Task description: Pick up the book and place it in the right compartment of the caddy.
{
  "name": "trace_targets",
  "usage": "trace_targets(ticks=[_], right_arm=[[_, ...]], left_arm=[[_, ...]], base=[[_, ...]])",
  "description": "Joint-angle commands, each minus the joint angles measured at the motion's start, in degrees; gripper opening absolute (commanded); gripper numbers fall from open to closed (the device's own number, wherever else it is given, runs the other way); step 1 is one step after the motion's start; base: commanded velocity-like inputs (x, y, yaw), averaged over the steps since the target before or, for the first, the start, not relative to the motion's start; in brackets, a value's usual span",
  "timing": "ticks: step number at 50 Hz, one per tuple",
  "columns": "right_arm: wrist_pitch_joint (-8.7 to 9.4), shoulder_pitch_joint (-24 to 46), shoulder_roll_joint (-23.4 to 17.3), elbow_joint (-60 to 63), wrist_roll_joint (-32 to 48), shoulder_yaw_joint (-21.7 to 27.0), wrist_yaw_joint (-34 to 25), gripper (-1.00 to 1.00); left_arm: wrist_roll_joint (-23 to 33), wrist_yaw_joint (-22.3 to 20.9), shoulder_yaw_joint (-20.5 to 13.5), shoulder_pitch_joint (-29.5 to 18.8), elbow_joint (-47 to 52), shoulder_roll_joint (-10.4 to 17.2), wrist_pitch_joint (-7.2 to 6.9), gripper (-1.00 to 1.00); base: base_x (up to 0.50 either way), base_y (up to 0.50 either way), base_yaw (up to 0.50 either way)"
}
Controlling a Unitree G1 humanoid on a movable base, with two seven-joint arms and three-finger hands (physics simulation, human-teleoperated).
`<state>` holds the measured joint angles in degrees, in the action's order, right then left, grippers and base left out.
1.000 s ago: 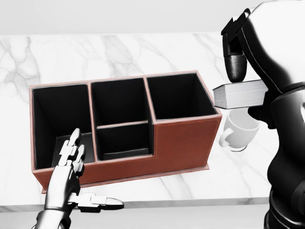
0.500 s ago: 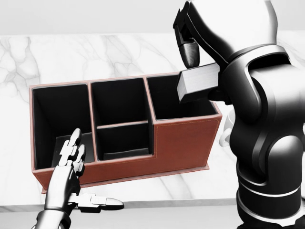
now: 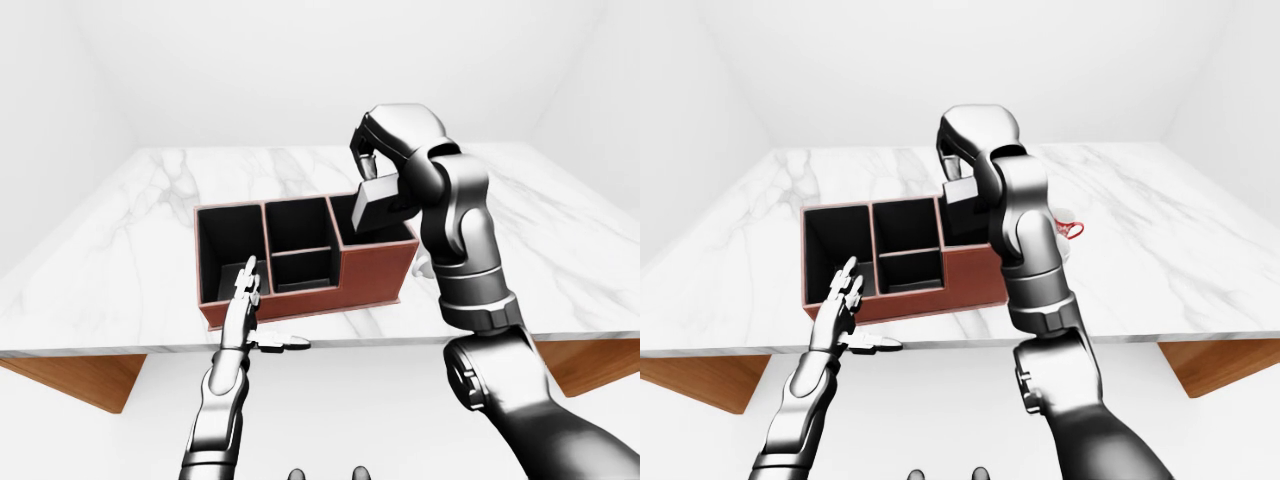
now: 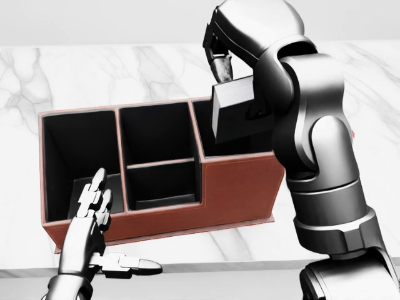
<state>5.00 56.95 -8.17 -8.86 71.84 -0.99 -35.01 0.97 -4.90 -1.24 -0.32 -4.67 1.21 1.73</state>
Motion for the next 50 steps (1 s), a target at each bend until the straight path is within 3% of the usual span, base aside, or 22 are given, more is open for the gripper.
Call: trace_targets(ticks=[1,7,14,16,18,23,28,33,37,39,40,41,44,50], right_arm=[[0.0,6.2,-0.6,-13.3,-2.7,-0.3,7.3,-1.0],[0.0,8.7,-1.1,-20.4,-4.2,-0.3,12.0,-1.0],[0.0,11.5,-0.7,-29.8,-5.1,-1.3,16.9,-1.0],[0.0,13.0,-0.8,-33.5,-5.5,-1.3,18.4,-1.0],[0.0,14.4,-1.0,-38.0,-6.0,-1.2,20.6,-1.0],[-0.95,15.9,-1.0,-44.9,-7.1,-1.7,23.5,-1.0],[-3.56,18.6,-1.4,-52.7,-8.2,-1.8,27.8,-1.0],[-5.23,20.9,-1.7,-59.2,-9.3,-1.9,32.3,-1.0],[-5.16,21.2,-1.8,-61.4,-9.4,-2.1,34.9,-1.0],[-5.04,21.5,-1.8,-61.9,-9.5,-2.2,35.6,-1.0],[-5.22,21.3,-1.8,-62.2,-9.9,-1.8,36.8,0.06],[-4.36,21.3,-1.8,-62.6,-10.0,-1.8,37.3,0.98],[-5.9,20.6,-1.6,-62.7,-11.0,-1.7,37.7,1.0],[-6.05,20.1,-1.7,-61.5,-12.8,-1.5,36.3,1.0]], left_arm=[[0.0,-0.1,0.0,0.1,0.3,0.0,-0.05,1.0],[0.1,-0.1,0.0,0.1,0.3,0.0,-0.02,1.0],[0.2,-0.1,0.1,-0.2,-1.2,0.0,1.28,1.0],[0.2,-0.2,0.2,0.1,0.1,0.0,0.44,1.0],[0.3,-0.3,0.3,0.2,0.0,0.0,0.56,1.0],[0.4,-0.5,0.4,0.3,0.0,0.0,0.54,1.0],[0.4,-0.6,0.4,0.0,-1.3,-0.1,1.59,1.0],[0.4,-0.7,0.4,0.0,-1.0,0.0,1.36,1.0],[0.5,-0.8,0.5,0.2,-1.1,-0.1,1.63,1.0],[0.5,-0.8,0.6,0.5,0.1,-0.1,0.87,1.0],[0.6,-0.8,0.7,0.7,0.4,-0.1,0.76,1.0],[0.6,-0.9,0.7,0.7,0.6,-0.1,0.64,1.0],[0.6,-1.0,0.7,0.7,0.5,-0.1,0.59,1.0],[0.7,-1.2,0.7,0.8,0.6,-0.1,0.66,1.0]], base=[[0.0,0.0,0.0],[0.0,0.0,0.0],[0.0,0.0,0.0],[0.0,0.0,0.0],[0.0,0.0,0.0],[0.0,0.0,0.0],[0.0,0.0,0.0],[0.0,0.0,0.0],[0.0,0.0,0.0],[0.0,0.0,0.0],[0.0,0.0,0.0],[0.0,0.0,0.0],[0.0,0.0,0.0],[0.0,0.0,0.0]])
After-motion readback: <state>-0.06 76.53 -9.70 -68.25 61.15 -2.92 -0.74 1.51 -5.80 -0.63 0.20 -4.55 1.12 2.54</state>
